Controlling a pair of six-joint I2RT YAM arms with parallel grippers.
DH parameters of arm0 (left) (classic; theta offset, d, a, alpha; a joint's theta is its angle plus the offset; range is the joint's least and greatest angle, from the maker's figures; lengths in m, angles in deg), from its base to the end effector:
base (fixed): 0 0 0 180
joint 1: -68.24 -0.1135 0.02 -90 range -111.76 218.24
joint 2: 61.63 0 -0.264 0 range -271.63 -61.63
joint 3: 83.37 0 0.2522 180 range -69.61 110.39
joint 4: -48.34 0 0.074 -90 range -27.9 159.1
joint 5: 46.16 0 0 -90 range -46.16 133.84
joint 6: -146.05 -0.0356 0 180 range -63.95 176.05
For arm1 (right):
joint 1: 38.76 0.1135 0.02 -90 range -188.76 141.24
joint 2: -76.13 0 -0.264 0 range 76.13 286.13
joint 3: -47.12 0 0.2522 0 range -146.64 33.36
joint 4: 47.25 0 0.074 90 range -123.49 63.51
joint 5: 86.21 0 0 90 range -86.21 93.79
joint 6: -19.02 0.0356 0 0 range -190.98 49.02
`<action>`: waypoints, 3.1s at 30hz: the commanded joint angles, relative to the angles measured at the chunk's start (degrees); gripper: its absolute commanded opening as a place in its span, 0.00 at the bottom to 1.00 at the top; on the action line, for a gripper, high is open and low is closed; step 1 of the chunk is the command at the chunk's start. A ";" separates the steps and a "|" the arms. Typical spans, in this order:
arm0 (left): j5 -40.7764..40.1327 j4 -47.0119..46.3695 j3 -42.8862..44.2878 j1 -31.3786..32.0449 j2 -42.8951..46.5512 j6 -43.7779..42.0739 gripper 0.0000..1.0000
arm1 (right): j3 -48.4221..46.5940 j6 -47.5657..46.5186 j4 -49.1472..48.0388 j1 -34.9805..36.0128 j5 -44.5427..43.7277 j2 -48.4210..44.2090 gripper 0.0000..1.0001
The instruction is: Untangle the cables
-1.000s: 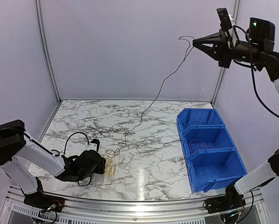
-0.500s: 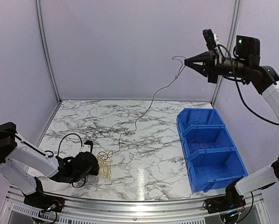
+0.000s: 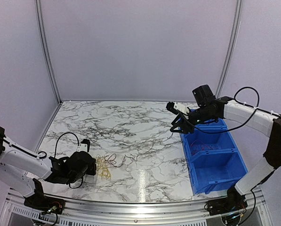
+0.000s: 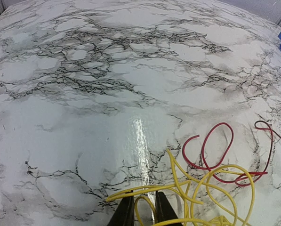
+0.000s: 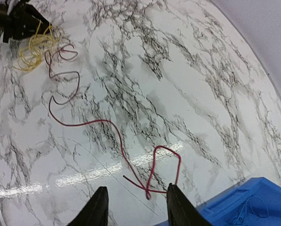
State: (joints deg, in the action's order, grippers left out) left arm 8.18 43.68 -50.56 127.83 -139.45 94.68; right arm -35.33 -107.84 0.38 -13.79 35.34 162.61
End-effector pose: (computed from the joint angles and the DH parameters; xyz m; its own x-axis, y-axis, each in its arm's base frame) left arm 0.1298 -0.1801 0.1266 -0.5531 -0.0598 -0.8310 0.1671 0.9692 -0.1809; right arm 0.2823 0.1520 0.2774 -0.1766 -0.6461 -0.7425 -0.9498 0.3099 -0.0437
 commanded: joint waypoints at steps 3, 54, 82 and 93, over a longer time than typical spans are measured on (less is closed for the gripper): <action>-0.73 2.00 -0.21 -0.18 1.89 -1.41 0.17 | -1.98 -8.77 -0.59 12.72 -15.27 1.63 0.52; 10.26 -6.25 13.77 -0.27 -15.03 -5.14 0.37 | -19.24 -13.25 -2.01 31.58 -22.78 15.82 0.00; 12.38 -7.16 9.29 -0.18 -20.00 -0.88 0.26 | -45.20 1.84 1.18 2.08 -3.60 -8.47 0.00; 11.71 -7.00 8.37 -0.18 -16.00 -2.15 0.29 | -35.51 0.04 0.41 -5.08 -6.72 -15.65 0.00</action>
State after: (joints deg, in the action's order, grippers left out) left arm 19.42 32.19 -40.87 127.79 -156.74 93.13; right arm -75.00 -107.62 1.52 -17.24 30.22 149.56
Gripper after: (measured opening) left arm 0.288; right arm 0.018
